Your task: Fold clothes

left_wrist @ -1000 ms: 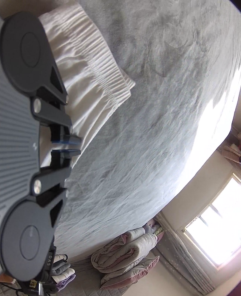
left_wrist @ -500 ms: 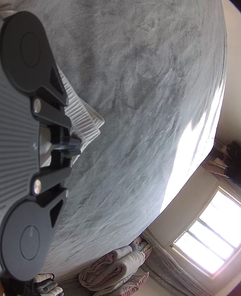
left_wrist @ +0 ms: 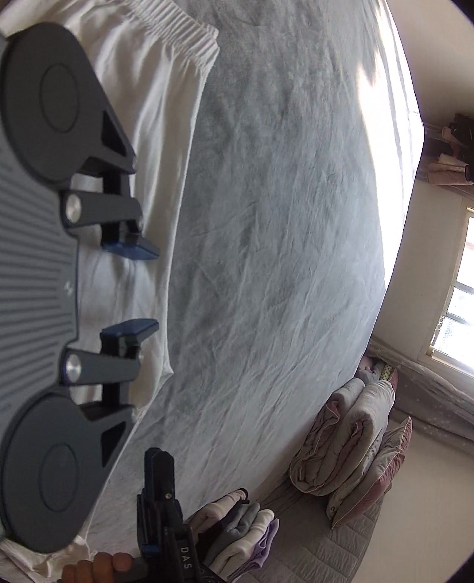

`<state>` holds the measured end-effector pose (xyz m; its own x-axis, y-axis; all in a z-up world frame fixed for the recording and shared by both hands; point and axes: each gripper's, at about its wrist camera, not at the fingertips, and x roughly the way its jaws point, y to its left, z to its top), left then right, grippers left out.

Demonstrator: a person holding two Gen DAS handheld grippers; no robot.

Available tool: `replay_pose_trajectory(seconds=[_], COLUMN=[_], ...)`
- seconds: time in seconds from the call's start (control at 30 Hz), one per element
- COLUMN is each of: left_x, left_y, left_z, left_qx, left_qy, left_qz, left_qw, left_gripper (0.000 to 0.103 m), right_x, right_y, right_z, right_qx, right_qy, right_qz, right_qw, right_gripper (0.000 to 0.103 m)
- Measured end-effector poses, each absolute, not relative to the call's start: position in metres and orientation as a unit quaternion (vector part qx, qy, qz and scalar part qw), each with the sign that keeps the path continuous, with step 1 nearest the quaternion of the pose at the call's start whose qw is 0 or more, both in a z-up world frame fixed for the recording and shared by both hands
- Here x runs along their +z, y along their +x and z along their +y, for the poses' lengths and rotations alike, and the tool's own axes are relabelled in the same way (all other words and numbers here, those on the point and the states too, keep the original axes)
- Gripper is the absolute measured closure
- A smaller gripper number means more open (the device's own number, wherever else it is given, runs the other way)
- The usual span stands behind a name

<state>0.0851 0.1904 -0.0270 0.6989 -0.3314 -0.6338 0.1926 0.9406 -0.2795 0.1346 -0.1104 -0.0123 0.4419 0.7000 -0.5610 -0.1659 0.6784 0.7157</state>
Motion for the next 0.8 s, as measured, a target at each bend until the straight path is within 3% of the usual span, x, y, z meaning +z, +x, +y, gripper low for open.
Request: replay_pose_trajectory(seconds=[0.07,0.13,0.17,0.4,0.57,0.8], left_x=[-0.025,-0.022,-0.02,-0.016,-0.038,-0.038], left_y=[0.088,0.092,0.094,0.102,0.103,0.105], left_z=[0.18,0.169,0.163,0.136,0.133,0.134], left_qx=[-0.147,-0.159,-0.165,-0.207,-0.228,-0.246], left_qy=[-0.069,-0.043,-0.027,0.024,0.014,0.013], left_qz=[0.364,0.371,0.373,0.365,0.35,0.334], left_qw=[0.917,0.914,0.912,0.907,0.909,0.91], left_gripper=[0.065,0.064,0.065,0.065,0.066,0.066], right_x=[-0.009,-0.006,-0.007,-0.008,-0.01,-0.021], right_y=[0.125,0.11,0.104,0.058,0.026,0.014], right_z=[-0.133,-0.155,-0.158,-0.178,-0.178,-0.188], right_qx=[0.265,0.256,0.255,0.247,0.255,0.271], right_qy=[0.279,0.263,0.253,0.175,0.08,0.067], right_qz=[0.444,0.433,0.425,0.374,0.367,0.379], right_qw=[0.809,0.823,0.831,0.877,0.891,0.882], right_gripper=[0.078,0.062,0.061,0.063,0.078,0.083])
